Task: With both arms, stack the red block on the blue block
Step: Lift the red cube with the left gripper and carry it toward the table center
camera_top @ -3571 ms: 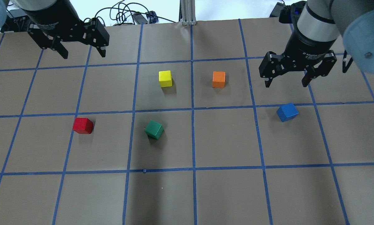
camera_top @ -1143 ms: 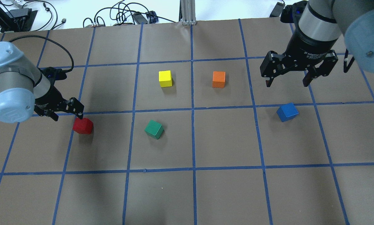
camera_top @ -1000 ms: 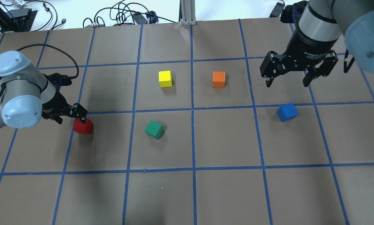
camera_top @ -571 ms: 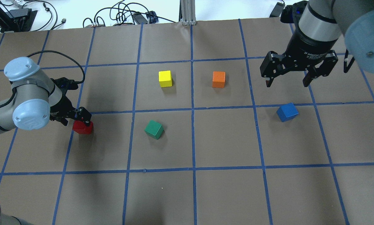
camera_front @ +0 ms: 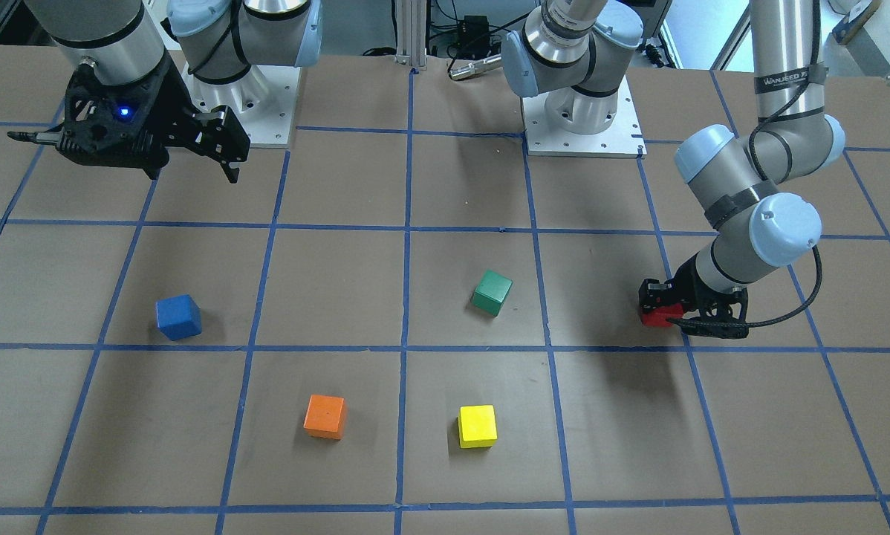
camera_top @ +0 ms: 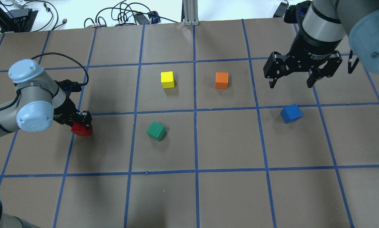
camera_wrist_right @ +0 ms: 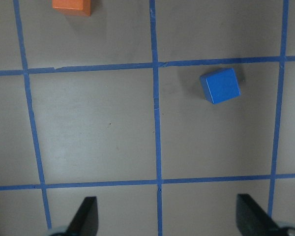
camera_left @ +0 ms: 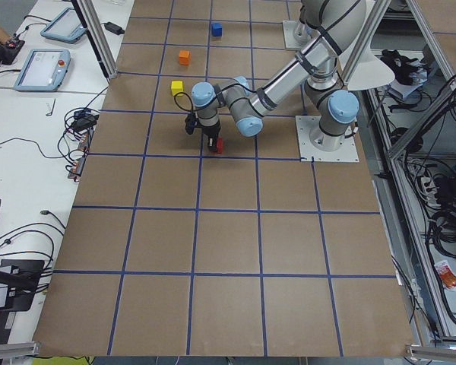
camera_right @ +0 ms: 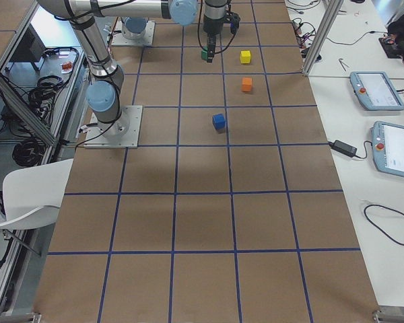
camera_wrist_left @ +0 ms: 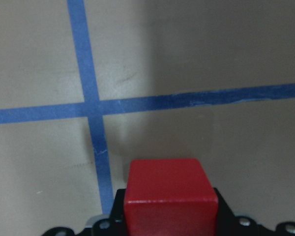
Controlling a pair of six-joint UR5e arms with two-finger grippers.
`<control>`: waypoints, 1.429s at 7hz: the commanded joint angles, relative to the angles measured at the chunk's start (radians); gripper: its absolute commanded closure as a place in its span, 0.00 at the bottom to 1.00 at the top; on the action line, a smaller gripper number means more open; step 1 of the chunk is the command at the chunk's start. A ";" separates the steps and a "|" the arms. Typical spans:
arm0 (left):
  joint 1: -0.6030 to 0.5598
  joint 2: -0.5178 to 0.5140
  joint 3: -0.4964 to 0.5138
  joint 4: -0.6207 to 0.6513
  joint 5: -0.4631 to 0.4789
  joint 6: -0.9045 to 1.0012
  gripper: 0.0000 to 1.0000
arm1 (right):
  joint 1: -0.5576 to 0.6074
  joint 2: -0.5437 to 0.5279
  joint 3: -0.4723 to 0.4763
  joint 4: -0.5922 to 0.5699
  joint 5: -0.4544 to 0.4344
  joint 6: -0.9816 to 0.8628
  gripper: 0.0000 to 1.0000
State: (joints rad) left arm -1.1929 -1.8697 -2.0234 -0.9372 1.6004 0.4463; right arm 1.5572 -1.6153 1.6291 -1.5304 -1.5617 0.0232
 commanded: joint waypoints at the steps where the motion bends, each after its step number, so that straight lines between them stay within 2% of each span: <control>1: -0.022 0.056 0.008 -0.040 -0.003 -0.018 0.92 | -0.002 0.000 0.000 -0.001 0.000 0.001 0.00; 2: -0.087 0.092 0.009 -0.046 -0.004 -0.079 0.92 | -0.002 0.000 0.000 -0.001 0.000 0.001 0.00; 3: -0.202 0.115 0.026 -0.045 -0.004 -0.210 0.92 | -0.002 0.000 0.000 -0.001 -0.001 0.001 0.00; 5: -0.455 0.081 0.136 -0.061 0.000 -0.521 0.92 | -0.002 0.000 0.000 -0.001 -0.001 0.001 0.00; 7: -0.598 0.029 0.330 -0.184 -0.055 -0.712 0.92 | -0.002 0.000 0.000 -0.001 -0.001 0.001 0.00; 9: -0.745 -0.057 0.408 -0.175 -0.065 -0.747 0.92 | -0.002 0.002 0.000 -0.001 -0.001 0.000 0.00; 10: -0.755 -0.098 0.417 -0.170 -0.065 -0.805 0.93 | -0.003 0.002 0.000 -0.001 -0.001 0.000 0.00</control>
State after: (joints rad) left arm -1.9091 -1.9176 -1.6308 -1.1110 1.5383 -0.3018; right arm 1.5551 -1.6139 1.6291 -1.5309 -1.5628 0.0232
